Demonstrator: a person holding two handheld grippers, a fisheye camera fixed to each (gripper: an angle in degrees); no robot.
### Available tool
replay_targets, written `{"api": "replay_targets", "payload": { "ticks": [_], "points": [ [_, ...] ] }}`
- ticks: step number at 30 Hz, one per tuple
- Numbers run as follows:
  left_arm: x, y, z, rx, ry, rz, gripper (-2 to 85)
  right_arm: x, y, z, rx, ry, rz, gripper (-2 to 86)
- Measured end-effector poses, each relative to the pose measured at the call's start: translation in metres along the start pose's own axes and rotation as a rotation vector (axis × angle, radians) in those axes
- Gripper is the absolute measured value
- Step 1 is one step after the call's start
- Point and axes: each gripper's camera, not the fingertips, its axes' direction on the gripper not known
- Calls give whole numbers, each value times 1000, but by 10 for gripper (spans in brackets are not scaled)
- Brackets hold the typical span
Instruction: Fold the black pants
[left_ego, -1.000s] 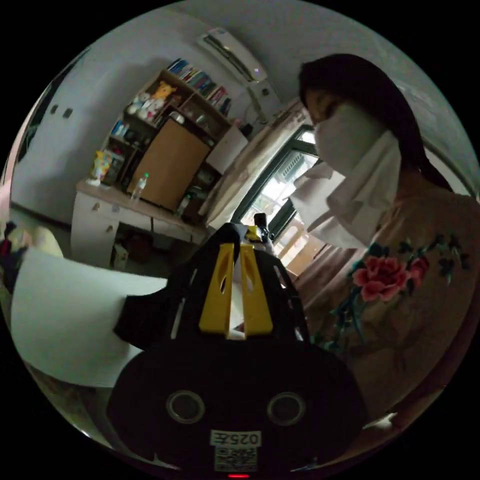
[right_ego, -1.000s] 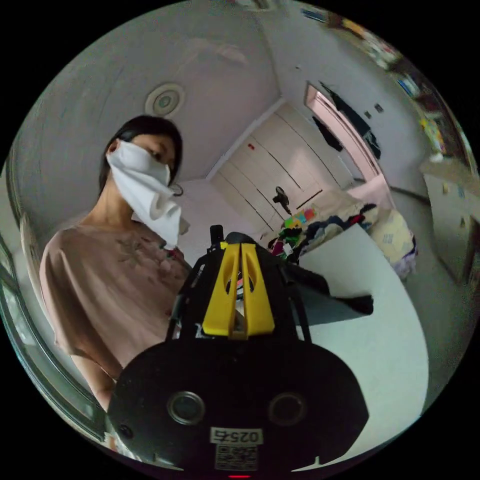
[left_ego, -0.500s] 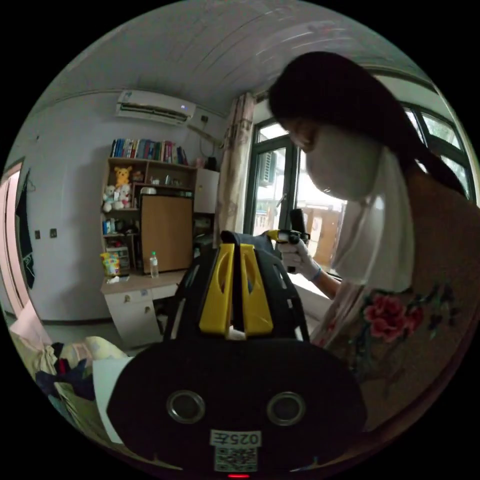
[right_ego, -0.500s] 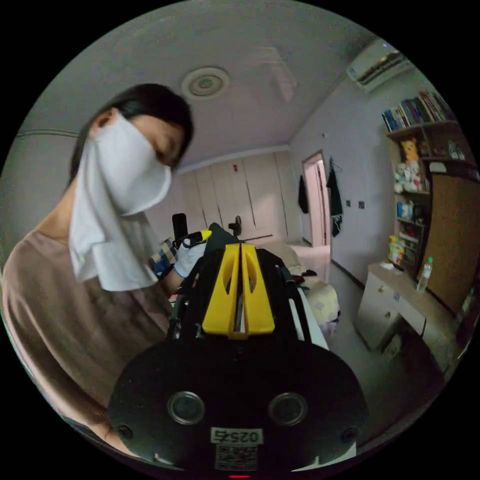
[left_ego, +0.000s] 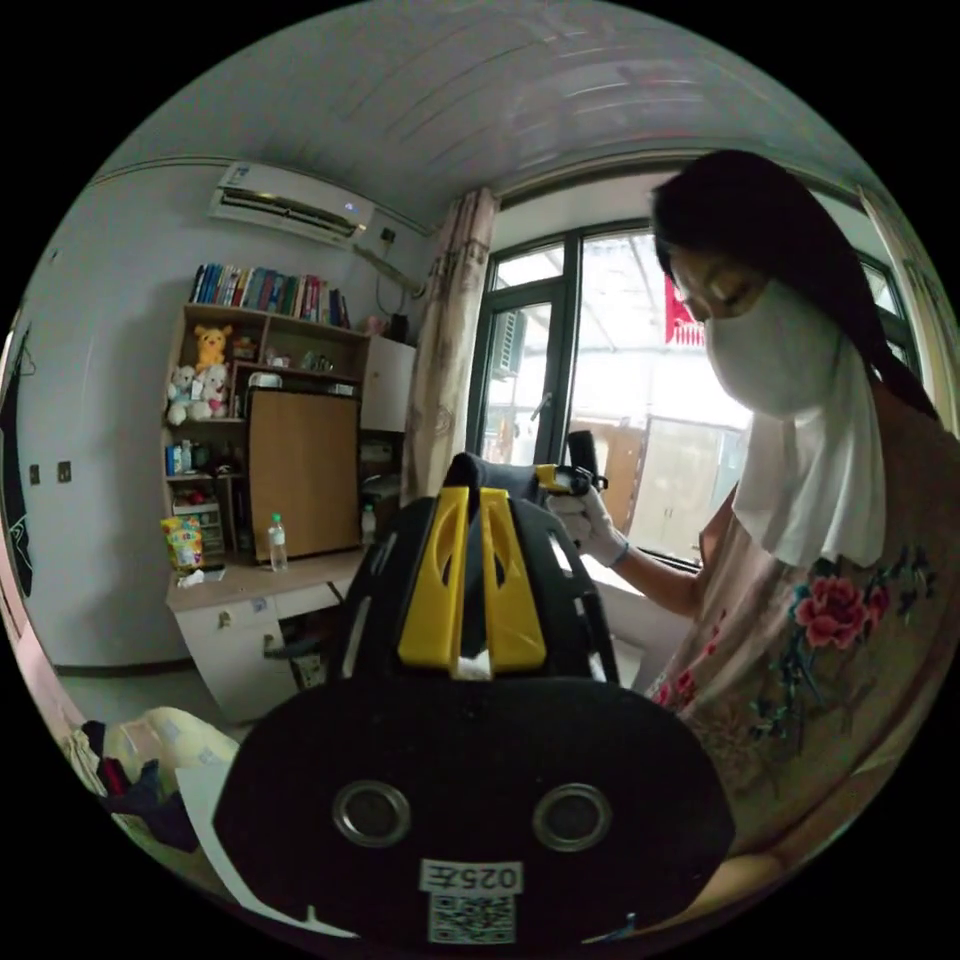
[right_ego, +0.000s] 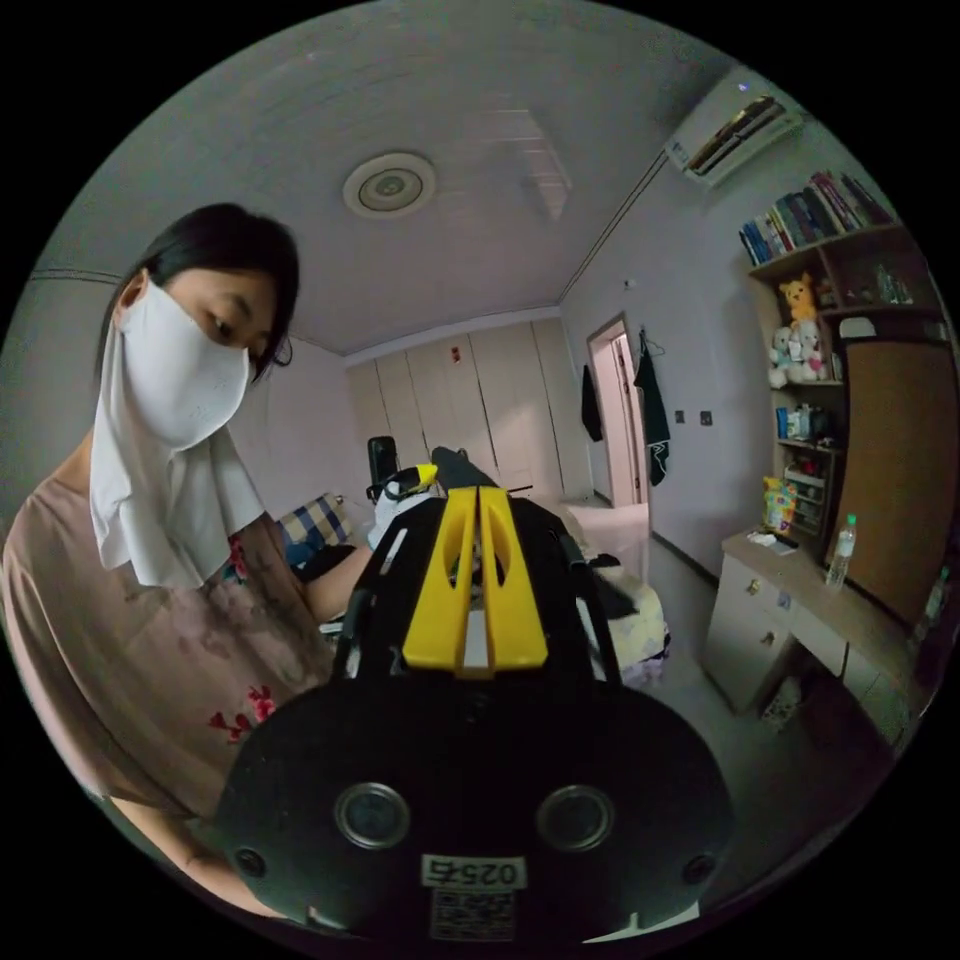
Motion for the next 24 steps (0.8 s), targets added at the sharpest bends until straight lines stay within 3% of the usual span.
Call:
{"api": "replay_targets", "payload": {
  "ticks": [5,10,15,19,24],
  "points": [
    [-12,72,4,-85,4,-92,-16,20,50,32,-141,-55,88,-10],
    [-45,211,28,-268,42,-444,-15,60,172,82,-404,-99,396,-9],
    [-56,315,49,-474,102,-697,-16,97,285,99,-481,-185,743,-10],
    [-70,360,48,-415,221,-902,-16,124,327,93,-525,-223,903,-9],
    [-77,352,36,-421,255,-876,-15,133,318,77,-515,-331,921,-9]
  ]
}}
